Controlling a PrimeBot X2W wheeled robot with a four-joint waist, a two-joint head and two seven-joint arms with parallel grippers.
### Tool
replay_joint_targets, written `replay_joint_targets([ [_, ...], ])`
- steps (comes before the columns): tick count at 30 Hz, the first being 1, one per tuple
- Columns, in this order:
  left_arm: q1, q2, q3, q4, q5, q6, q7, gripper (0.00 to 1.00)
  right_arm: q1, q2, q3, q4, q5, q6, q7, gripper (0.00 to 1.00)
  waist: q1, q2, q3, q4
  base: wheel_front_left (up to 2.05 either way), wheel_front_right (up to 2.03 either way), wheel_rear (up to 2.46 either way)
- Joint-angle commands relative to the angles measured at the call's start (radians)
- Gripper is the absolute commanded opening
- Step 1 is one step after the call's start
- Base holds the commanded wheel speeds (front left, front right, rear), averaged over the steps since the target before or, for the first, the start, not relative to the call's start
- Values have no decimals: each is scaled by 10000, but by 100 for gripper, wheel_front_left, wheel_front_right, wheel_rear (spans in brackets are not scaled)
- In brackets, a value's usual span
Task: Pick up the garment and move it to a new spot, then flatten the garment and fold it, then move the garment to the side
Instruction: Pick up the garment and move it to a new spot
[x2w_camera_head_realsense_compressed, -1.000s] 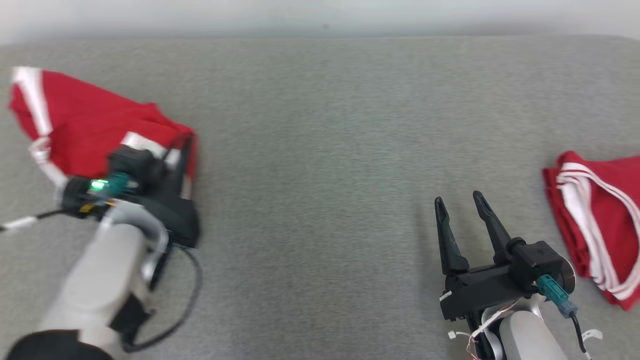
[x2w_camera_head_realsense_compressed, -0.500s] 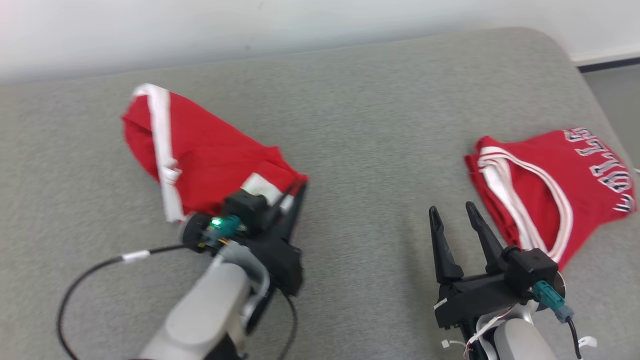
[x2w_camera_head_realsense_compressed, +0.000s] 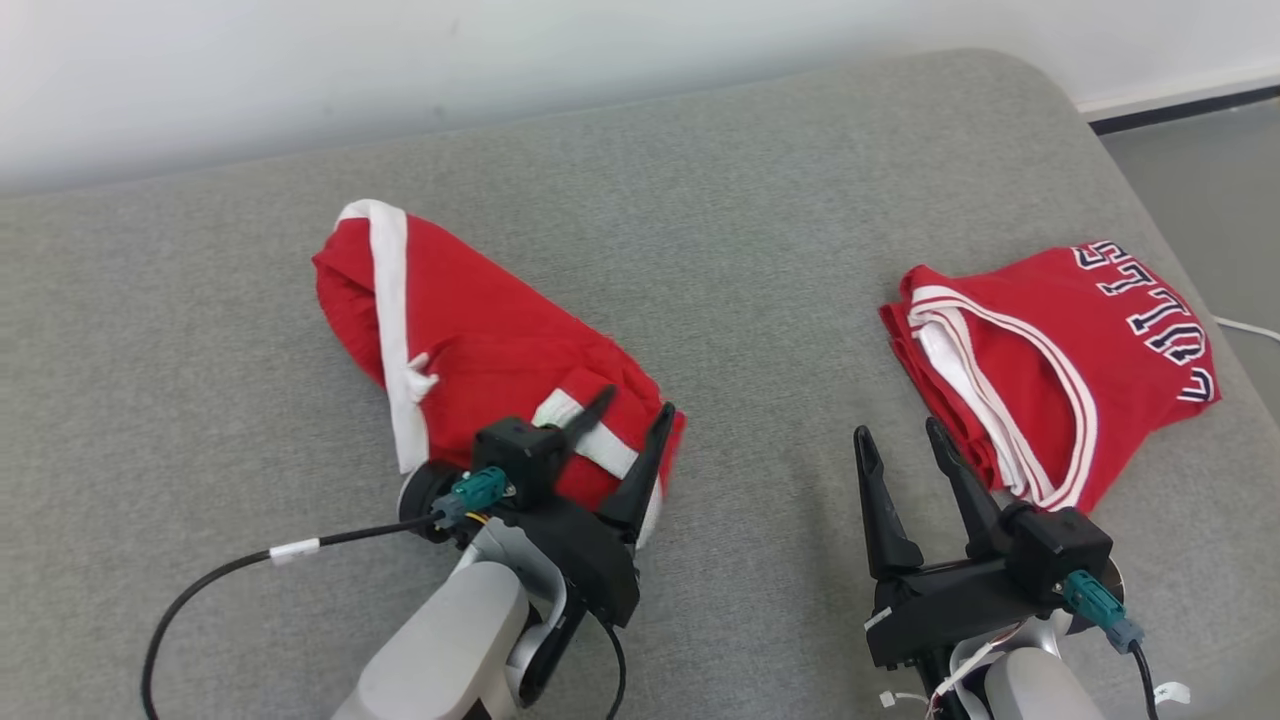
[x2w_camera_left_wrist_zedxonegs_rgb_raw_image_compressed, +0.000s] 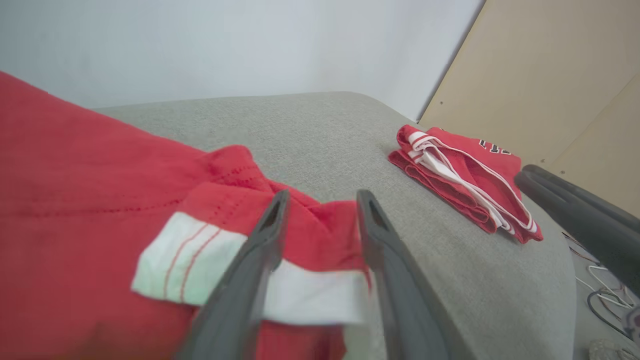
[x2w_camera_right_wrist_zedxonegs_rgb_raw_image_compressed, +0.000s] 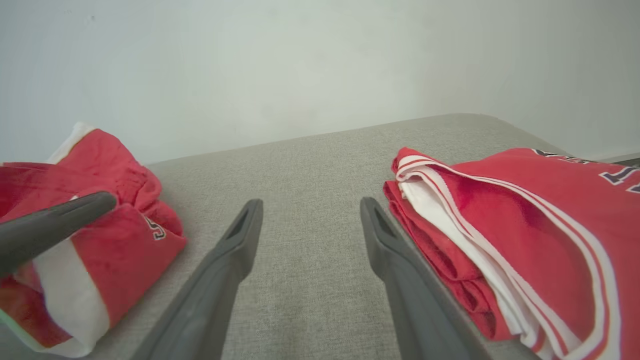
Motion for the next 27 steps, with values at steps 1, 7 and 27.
replay_joint_targets([
  [1, 136, 11, 148, -96, 166, 23, -32, 100, -31, 27, 15, 7, 101, -30, 2, 100, 1, 0, -8, 172, 0, 0, 0],
  [7, 730, 206, 965, -673, 930, 65, -32, 100, 17, 25, -40, 131, -12, -30, 2, 100, 1, 0, -259, 650, 0, 0, 0],
  [27, 4492, 453, 5675, -2924, 3138, 738, -33, 100, 739, 23, -143, 496, -237, -30, 2, 100, 1, 0, -1706, 1988, 0, 0, 0],
])
